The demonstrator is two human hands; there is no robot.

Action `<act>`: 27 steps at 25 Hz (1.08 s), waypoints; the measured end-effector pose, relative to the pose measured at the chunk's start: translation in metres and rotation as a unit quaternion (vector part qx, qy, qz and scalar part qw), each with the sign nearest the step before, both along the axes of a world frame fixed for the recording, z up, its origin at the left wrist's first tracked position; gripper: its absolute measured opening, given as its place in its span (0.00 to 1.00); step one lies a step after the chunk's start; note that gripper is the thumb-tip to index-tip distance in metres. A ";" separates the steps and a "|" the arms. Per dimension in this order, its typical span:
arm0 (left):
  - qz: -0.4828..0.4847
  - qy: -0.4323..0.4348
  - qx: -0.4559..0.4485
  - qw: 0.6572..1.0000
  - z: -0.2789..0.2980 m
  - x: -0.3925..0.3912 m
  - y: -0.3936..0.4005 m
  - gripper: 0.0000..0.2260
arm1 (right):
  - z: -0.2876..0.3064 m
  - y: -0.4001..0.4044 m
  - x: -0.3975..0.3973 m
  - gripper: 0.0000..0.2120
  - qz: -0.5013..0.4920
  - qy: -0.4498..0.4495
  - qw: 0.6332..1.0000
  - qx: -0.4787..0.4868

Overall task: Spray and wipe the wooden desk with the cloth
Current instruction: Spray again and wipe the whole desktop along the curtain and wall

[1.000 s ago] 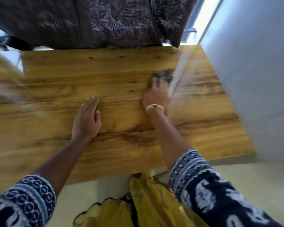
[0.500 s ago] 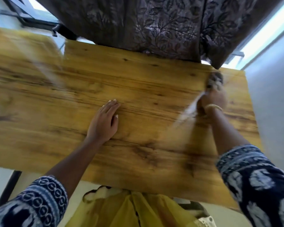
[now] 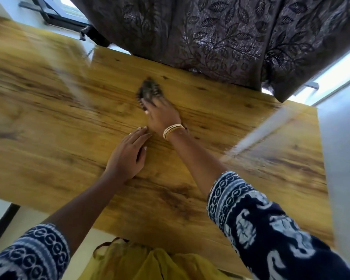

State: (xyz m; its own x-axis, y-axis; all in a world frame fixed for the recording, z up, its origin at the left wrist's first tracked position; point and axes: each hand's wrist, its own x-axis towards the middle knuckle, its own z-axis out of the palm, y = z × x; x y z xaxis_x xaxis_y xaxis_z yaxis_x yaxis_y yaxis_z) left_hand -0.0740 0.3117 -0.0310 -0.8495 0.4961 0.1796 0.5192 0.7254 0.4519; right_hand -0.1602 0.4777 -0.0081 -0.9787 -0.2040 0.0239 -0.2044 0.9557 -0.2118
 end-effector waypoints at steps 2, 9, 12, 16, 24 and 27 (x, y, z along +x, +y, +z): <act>-0.003 0.005 -0.006 1.000 0.001 -0.001 -0.001 0.20 | -0.002 0.013 -0.014 0.24 0.082 -0.045 0.995 0.015; -0.015 0.014 -0.030 0.999 0.006 -0.022 0.036 0.19 | 0.010 0.206 -0.034 0.26 -0.222 -0.055 0.971 0.067; -0.059 0.015 -0.019 0.998 0.010 -0.054 0.094 0.18 | 0.015 0.284 -0.016 0.26 -0.307 -0.088 0.946 0.058; -0.082 0.008 -0.050 0.995 0.018 -0.105 0.171 0.19 | 0.018 0.358 0.005 0.26 -0.369 -0.056 0.925 0.075; -0.074 0.034 -0.109 0.991 0.001 -0.158 0.189 0.25 | 0.031 0.391 0.000 0.18 -0.494 -0.070 0.867 0.012; -0.069 0.035 -0.105 0.991 0.001 -0.155 0.189 0.25 | 0.022 0.310 -0.042 0.18 -0.402 -0.070 0.913 -0.008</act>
